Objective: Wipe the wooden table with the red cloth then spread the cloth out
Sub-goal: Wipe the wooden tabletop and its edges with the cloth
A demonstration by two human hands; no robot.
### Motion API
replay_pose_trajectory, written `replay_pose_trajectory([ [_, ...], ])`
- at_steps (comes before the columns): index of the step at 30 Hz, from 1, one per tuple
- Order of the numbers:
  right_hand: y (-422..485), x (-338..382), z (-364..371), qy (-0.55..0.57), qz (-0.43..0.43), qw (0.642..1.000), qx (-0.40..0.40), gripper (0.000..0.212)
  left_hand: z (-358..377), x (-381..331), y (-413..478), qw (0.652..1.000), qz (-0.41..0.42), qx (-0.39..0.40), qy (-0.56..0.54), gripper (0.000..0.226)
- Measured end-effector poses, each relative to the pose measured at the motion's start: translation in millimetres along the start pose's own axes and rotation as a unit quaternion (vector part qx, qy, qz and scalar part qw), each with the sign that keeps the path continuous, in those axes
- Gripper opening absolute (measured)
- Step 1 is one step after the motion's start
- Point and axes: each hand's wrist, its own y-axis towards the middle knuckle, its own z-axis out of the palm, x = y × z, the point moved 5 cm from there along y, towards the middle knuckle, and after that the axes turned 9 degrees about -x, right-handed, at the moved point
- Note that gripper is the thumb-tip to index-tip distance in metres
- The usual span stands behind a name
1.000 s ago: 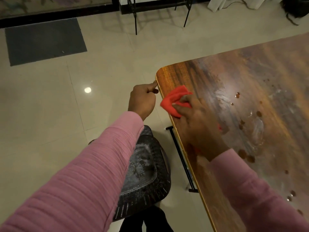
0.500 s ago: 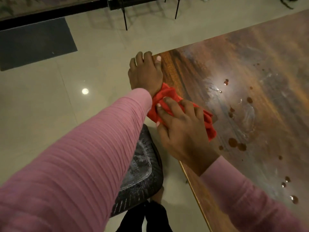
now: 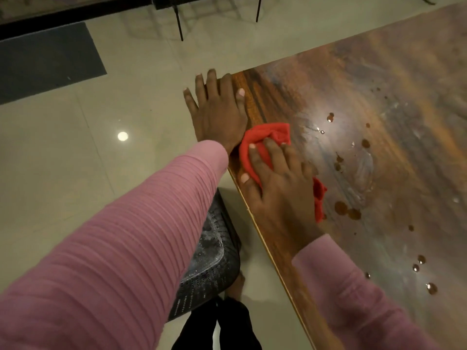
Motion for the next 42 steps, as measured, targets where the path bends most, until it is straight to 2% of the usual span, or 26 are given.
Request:
replay_pose_trajectory([
  [7, -57.8, 2.2, -0.9, 0.028, -0.086, 0.996, 0.015, 0.043, 2.1, 1.1, -1.1, 1.0, -0.018, 0.005, 0.003, 0.052],
  [9, -44.5, -19.4, -4.4, 0.009, -0.05, 0.999, 0.012, 0.047, 2.8, 1.7, -1.4, 1.0, -0.02, 0.007, 0.007, 0.053],
  [12, -18.1, -54.6, -9.5, 0.025, 0.052, 0.998, 0.012, 0.05, 3.8, 0.9, -2.4, 1.0, -0.016, 0.005, 0.017, 0.053],
  [14, -14.8, -55.5, -8.9, 0.031, 0.068, 0.997, -0.002, 0.048, 4.5, 0.1, -1.8, 1.0, -0.018, 0.004, 0.019, 0.053],
  [18, -41.9, -16.5, -9.7, 0.075, 0.009, 0.997, -0.03, 0.039, 4.3, -1.0, -2.0, 1.0, -0.022, 0.002, 0.022, 0.052],
  [22, -65.7, -9.0, -8.1, 0.087, -0.049, 0.995, -0.024, 0.042, 3.1, -1.2, -3.6, 1.0, -0.015, 0.003, 0.02, 0.051],
  [24, -58.8, -28.0, -8.1, 0.06, -0.026, 0.998, -0.019, 0.044, 2.7, -0.8, -3.2, 1.0, -0.013, 0.004, 0.02, 0.051],
  [26, -45.8, -51.6, -11.0, 0.045, 0.038, 0.998, -0.022, 0.044, 3.4, -1.1, -3.6, 1.0, -0.01, 0.001, 0.022, 0.051],
  [29, -40.4, -59.3, -15.3, 0.069, 0.09, 0.992, -0.051, 0.041, 5.1, -0.8, -3.1, 1.0, -0.01, -0.006, 0.021, 0.051],
  [34, -83.1, -15.0, -11.6, 0.139, 0.001, 0.989, -0.049, 0.04, 5.8, -1.0, -2.8, 1.0, -0.012, -0.013, 0.02, 0.051],
  [37, -99.2, -17.7, -14.0, 0.135, -0.044, 0.989, -0.035, 0.04, 4.5, -1.5, -4.4, 1.0, -0.008, -0.016, 0.022, 0.05],
  [39, -92.2, -38.9, -15.5, 0.109, -0.01, 0.994, -0.029, 0.039, 3.8, -0.1, -4.4, 1.0, -0.007, -0.02, 0.02, 0.051],
  [42, -76.0, -69.4, -17.4, 0.081, 0.108, 0.99, -0.032, 0.04, 1.9, -1.1, -4.2, 0.999, -0.003, -0.026, 0.022, 0.051],
])
